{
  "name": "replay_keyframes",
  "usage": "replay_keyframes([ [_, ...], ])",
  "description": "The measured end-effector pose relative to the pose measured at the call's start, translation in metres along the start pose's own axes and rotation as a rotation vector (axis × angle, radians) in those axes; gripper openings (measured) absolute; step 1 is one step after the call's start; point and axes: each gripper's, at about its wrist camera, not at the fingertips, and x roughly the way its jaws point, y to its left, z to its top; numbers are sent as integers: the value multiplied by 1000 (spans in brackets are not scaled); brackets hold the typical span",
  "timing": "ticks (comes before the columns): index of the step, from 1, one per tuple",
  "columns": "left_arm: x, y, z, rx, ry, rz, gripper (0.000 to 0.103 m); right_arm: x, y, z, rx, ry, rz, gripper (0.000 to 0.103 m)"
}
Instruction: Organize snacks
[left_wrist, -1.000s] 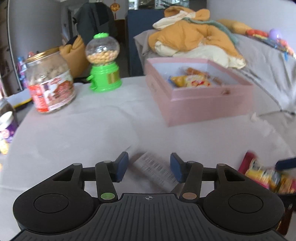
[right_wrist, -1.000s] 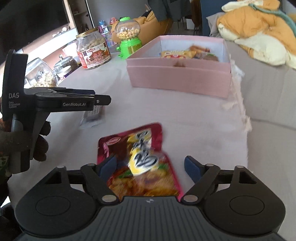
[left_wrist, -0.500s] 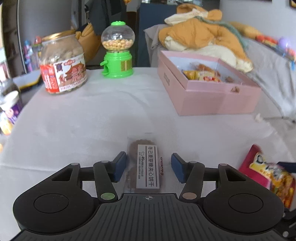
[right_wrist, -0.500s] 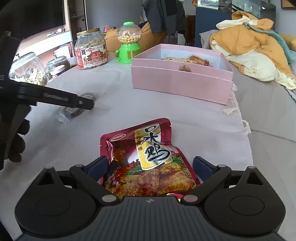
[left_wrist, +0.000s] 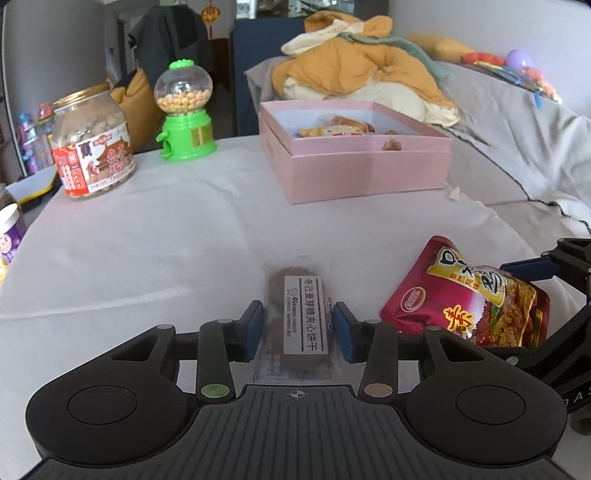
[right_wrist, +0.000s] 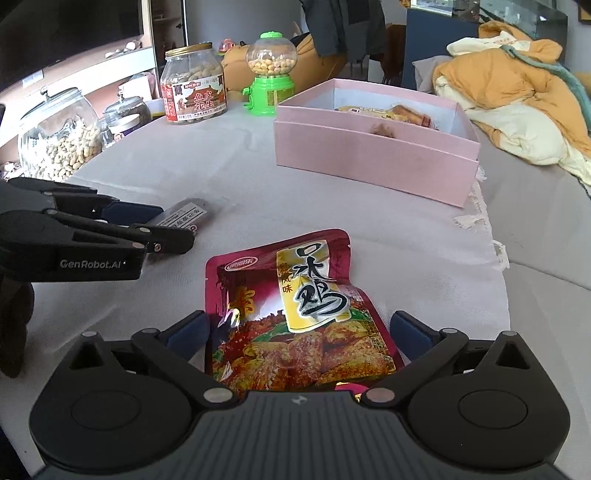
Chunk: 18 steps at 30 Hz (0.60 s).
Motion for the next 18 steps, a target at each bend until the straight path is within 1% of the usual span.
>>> replay_keyframes([
  [7,-1,0,-3,3,-24,-6,47,0,2,-1,2,-12,-11,103],
  [12,-1,-2,-3,20,-21,-3,47,0,3,-1,11,-15,-25,103],
  [18,0,1,-2,5,-9,-13,47,0,4,-1,23,-15,-35,103],
])
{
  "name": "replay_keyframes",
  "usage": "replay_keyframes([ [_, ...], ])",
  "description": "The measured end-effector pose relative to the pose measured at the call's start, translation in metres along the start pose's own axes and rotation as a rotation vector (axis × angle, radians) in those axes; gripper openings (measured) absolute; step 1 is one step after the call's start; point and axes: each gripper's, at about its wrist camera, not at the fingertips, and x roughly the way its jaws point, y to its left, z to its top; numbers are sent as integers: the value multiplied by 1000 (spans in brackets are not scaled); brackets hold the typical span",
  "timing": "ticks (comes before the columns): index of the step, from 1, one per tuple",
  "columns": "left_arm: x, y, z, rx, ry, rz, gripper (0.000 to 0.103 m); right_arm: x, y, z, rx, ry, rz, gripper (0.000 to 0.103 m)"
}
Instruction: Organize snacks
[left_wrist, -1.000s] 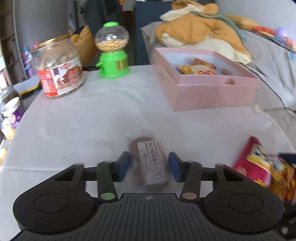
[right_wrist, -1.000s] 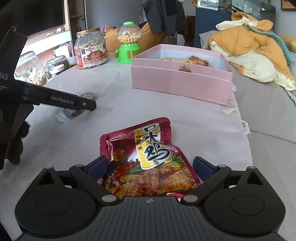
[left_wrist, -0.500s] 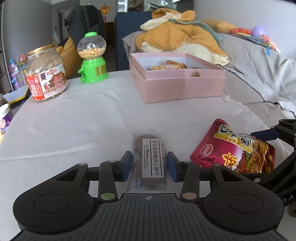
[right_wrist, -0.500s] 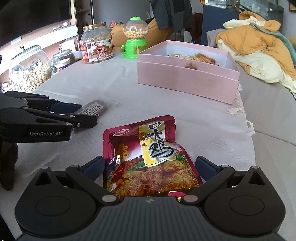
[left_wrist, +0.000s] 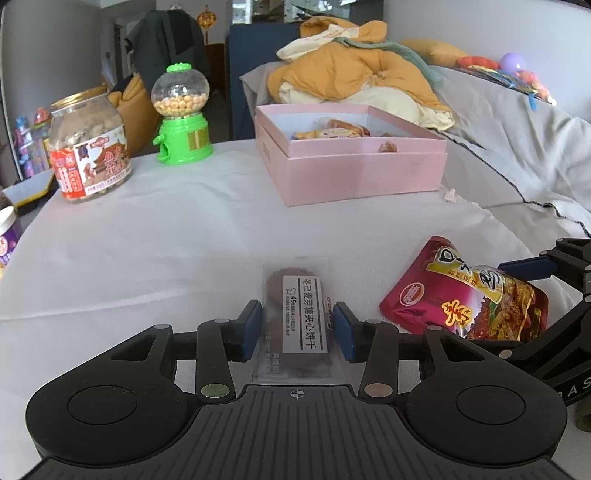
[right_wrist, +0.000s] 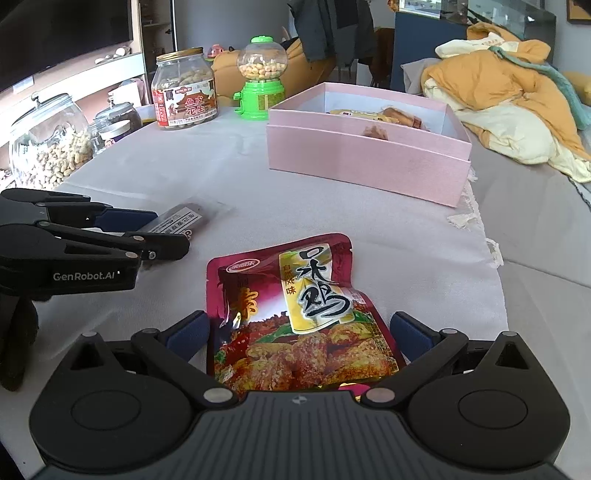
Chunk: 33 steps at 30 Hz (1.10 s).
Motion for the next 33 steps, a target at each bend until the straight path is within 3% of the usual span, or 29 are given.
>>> replay_keyframes([
  [13,-1,0,4,5,19,-5,45,7,-1,10,1,19,9,102],
  [14,-2,2,4,-5,24,-15,45,7,-1,11,6,27,7,100],
  [16,-4,3,4,-14,27,-32,45,1,-1,12,14,24,-7,82],
  [19,-9,0,3,-7,21,-62,45,-10,-8,15,64,29,8,66],
  [22,-14,-6,4,6,6,-86,45,-16,-20,16,129,33,43,58],
  [26,-16,-13,7,17,-11,-109,45,-18,-23,17,128,22,24,56],
  [30,-10,-17,6,25,0,-79,45,-19,-19,15,100,8,0,57],
  [33,-4,-13,3,0,22,-63,45,-18,-14,13,71,0,-40,64],
])
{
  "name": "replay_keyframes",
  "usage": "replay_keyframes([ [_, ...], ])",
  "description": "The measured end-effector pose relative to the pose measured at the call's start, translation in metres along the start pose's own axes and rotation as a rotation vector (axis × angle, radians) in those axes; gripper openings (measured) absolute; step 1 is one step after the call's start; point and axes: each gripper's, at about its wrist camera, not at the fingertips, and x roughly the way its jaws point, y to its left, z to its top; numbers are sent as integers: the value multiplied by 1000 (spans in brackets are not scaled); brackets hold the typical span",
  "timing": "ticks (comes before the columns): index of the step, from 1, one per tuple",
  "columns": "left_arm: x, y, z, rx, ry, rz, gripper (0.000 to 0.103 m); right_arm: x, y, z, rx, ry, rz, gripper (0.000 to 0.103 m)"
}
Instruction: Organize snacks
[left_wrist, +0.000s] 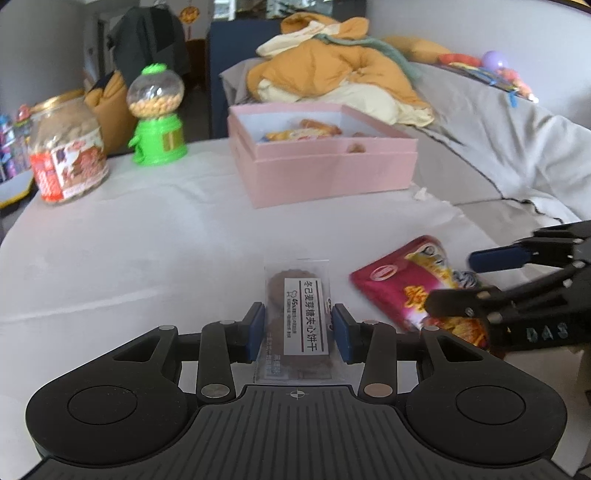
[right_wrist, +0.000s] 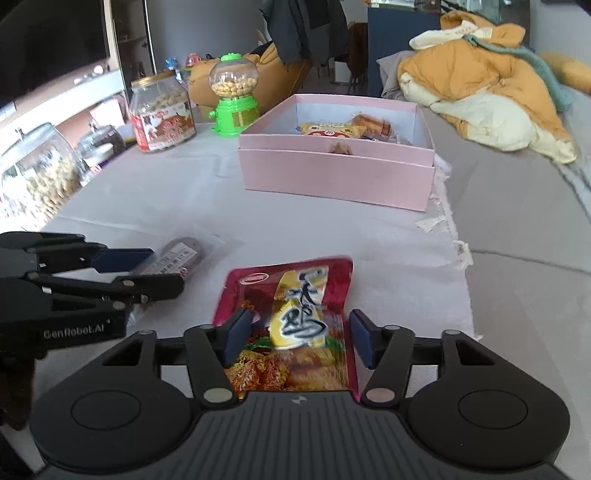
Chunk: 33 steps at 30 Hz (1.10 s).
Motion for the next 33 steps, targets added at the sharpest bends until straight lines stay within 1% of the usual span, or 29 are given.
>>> replay_keyframes([
  [1,0,1,-1,-3,-1,1,45,0,2,-1,-14,-2,-12,71],
  [4,-1,2,-4,3,-12,0,45,3,11,-7,-67,4,-27,80],
  [7,-1,1,-5,12,-20,5,45,6,16,-10,-87,-2,-36,84],
  [10,-1,3,-7,3,-28,-2,45,7,11,-10,-55,2,-15,85],
  [13,-2,2,-8,2,-32,-1,45,4,-2,-15,8,6,37,87],
  [18,-1,-7,-9,45,-35,32,46,-9,-10,-30,-1,-9,65,88],
  [22,-2,-2,-10,29,-39,19,46,-16,-11,-39,-32,-22,63,88],
  [24,-2,-2,-10,22,-41,15,46,-17,-9,-39,-44,-18,43,89],
  [27,-2,-1,-10,24,-41,16,46,-19,-6,-34,-51,-16,21,89],
  [29,-2,0,-10,24,-41,15,46,-20,-2,-30,-67,-40,3,89],
  [33,-3,2,-10,11,-41,3,46,-11,5,-20,-100,-64,13,89],
])
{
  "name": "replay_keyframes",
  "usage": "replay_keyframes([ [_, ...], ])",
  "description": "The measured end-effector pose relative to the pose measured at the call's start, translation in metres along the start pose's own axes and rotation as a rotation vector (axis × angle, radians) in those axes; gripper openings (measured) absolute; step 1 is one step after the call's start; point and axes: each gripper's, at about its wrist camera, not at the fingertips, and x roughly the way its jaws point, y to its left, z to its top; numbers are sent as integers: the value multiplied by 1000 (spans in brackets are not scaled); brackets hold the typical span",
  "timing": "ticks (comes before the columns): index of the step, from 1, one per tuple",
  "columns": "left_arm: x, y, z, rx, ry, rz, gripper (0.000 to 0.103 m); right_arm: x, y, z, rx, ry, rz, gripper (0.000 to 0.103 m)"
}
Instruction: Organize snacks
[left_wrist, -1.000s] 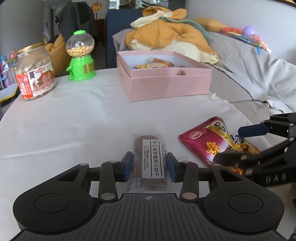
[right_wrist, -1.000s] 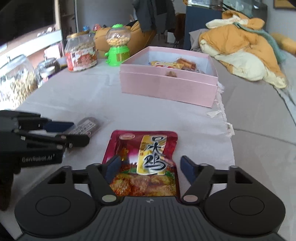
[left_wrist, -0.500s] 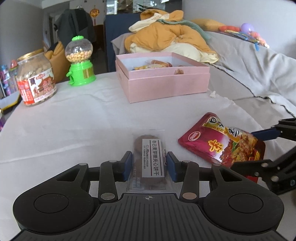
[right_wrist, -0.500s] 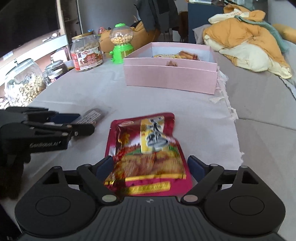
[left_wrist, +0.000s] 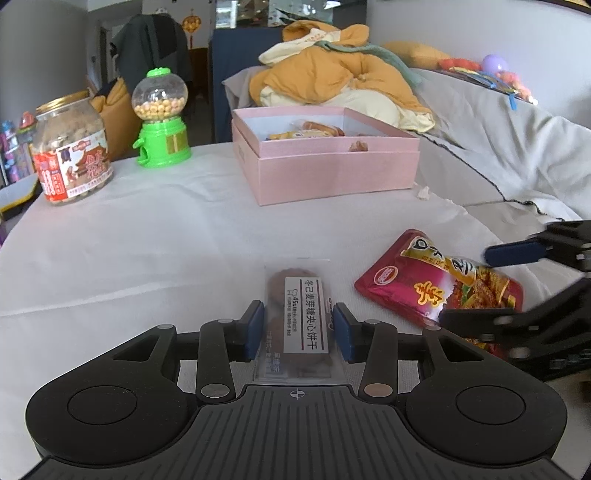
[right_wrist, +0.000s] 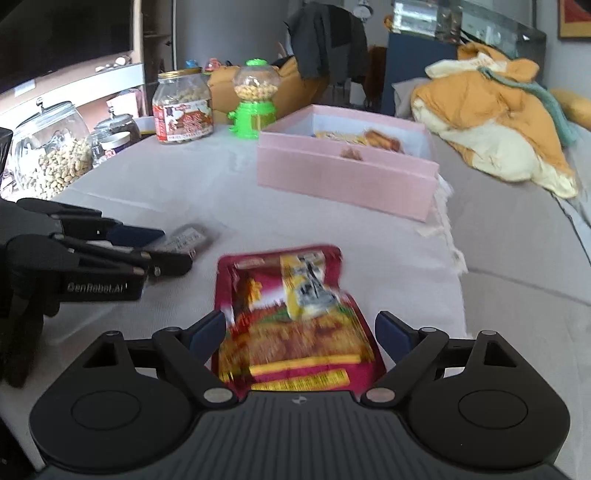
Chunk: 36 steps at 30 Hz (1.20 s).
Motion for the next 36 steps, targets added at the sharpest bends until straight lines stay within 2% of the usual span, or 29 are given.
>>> replay_keyframes([
  [3,0,-1,0,2,3,1,47,19,2,7,10,51,6,90],
  [7,1,-5,1,20,6,15,47,34,1,16,27,97,62,102],
  [11,1,-4,1,12,8,13,47,39,5,15,9,78,56,103],
  [15,1,-4,1,13,9,14,47,40,3,17,-26,93,90,102],
  [19,2,-5,1,12,8,13,47,30,-6,22,6,119,96,78],
  [22,2,-5,1,14,8,13,47,24,-13,24,24,128,83,68],
  [24,2,-4,1,14,8,13,47,25,-18,25,35,131,64,68],
  [26,2,-5,1,14,8,13,47,28,-25,26,61,137,71,69],
  [28,2,-5,1,14,8,13,47,28,-26,26,60,138,67,78],
  [31,2,-5,1,14,8,14,47,29,-14,22,-22,115,-40,90],
  [33,2,-5,1,14,8,13,47,28,-1,18,-106,76,-108,92],
  [36,2,-5,1,14,8,14,47,28,9,19,-142,64,-127,92],
])
